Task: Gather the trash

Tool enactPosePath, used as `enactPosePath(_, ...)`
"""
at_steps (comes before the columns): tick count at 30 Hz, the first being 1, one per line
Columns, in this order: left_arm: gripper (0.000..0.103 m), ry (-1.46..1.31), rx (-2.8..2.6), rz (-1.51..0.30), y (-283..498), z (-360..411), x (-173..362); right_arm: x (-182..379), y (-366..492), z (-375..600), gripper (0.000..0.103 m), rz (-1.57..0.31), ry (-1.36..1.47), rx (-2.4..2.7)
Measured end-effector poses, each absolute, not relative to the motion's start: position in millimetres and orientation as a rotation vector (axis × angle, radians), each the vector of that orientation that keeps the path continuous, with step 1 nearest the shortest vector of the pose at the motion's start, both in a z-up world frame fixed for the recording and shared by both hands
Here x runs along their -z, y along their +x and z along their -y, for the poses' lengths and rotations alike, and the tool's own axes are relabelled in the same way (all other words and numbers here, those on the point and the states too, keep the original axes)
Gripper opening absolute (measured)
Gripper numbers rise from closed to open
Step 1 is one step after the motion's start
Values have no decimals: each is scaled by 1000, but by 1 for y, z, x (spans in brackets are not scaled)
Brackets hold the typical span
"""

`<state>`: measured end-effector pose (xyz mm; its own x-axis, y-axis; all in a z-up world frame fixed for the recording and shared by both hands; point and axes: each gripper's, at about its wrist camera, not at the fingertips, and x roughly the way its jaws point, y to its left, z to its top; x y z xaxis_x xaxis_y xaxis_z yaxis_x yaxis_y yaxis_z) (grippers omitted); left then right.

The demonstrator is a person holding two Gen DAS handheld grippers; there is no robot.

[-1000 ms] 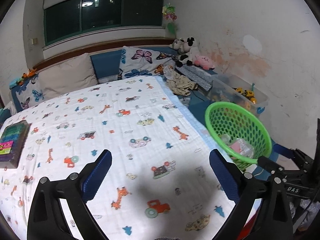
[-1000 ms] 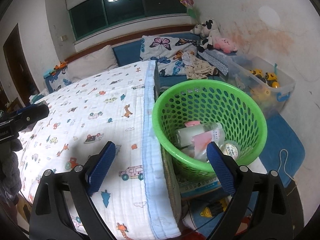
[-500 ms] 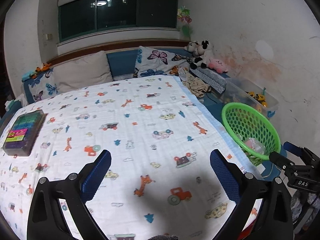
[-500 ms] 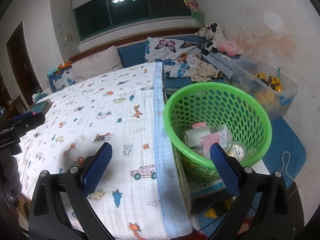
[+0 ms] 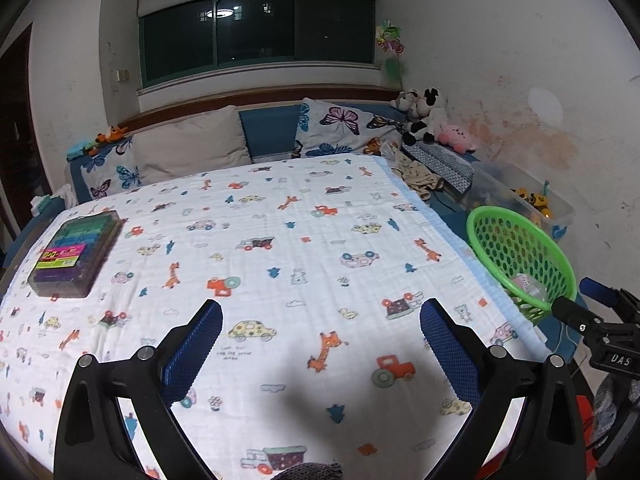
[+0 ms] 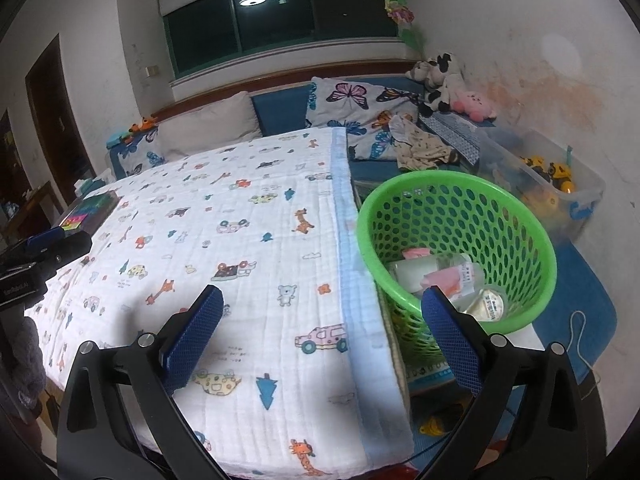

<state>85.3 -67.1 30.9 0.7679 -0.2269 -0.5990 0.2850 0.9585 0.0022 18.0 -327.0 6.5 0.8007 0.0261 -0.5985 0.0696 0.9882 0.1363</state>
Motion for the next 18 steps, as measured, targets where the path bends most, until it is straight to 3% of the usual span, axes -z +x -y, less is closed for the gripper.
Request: enactPosePath(18,96,107,244,-629,68,50,-23,-10,14,311,99,-636,127,-7)
